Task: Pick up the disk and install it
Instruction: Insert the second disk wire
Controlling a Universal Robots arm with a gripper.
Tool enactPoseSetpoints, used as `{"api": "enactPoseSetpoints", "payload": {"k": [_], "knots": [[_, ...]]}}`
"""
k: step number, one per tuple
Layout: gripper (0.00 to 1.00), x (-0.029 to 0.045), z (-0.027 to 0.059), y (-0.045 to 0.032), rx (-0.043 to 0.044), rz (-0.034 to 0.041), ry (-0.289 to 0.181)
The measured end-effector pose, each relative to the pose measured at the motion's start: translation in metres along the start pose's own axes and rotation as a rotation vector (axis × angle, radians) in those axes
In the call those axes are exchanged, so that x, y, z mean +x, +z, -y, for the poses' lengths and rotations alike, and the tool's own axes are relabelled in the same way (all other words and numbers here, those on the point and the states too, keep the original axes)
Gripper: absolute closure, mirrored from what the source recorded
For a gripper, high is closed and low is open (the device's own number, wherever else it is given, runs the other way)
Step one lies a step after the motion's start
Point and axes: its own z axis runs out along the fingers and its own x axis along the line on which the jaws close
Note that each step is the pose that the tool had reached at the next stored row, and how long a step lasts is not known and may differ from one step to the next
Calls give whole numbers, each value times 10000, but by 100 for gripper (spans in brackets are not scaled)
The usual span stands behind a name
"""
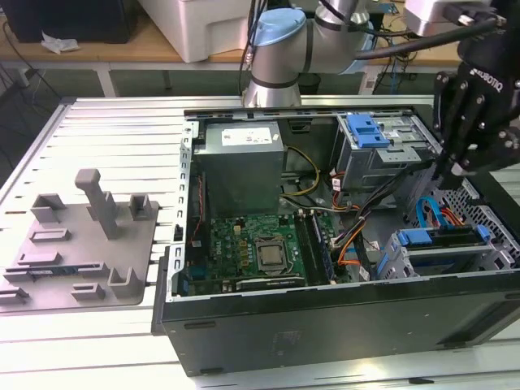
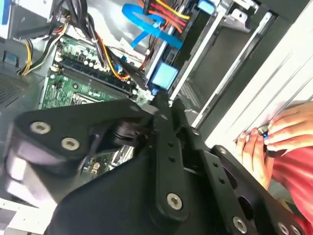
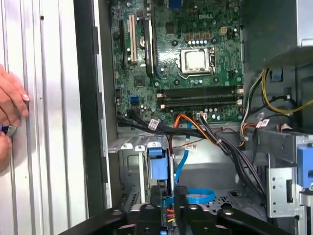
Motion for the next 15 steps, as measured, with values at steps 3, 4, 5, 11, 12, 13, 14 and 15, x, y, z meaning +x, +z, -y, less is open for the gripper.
{"api": "enactPoseSetpoints", "payload": {"k": [3, 4, 5, 11, 12, 13, 14, 15], "knots": [[89, 3, -143, -6, 105, 2, 6], [89, 4, -181, -7, 132, 3, 6], [89, 5, -213, -8, 155, 3, 8], [89, 6, -237, -9, 179, 4, 8], [89, 6, -237, -9, 179, 3, 7], [89, 6, -237, -9, 179, 4, 7], [89, 6, -238, -9, 179, 4, 7], [89, 6, -240, -9, 179, 4, 7]]}}
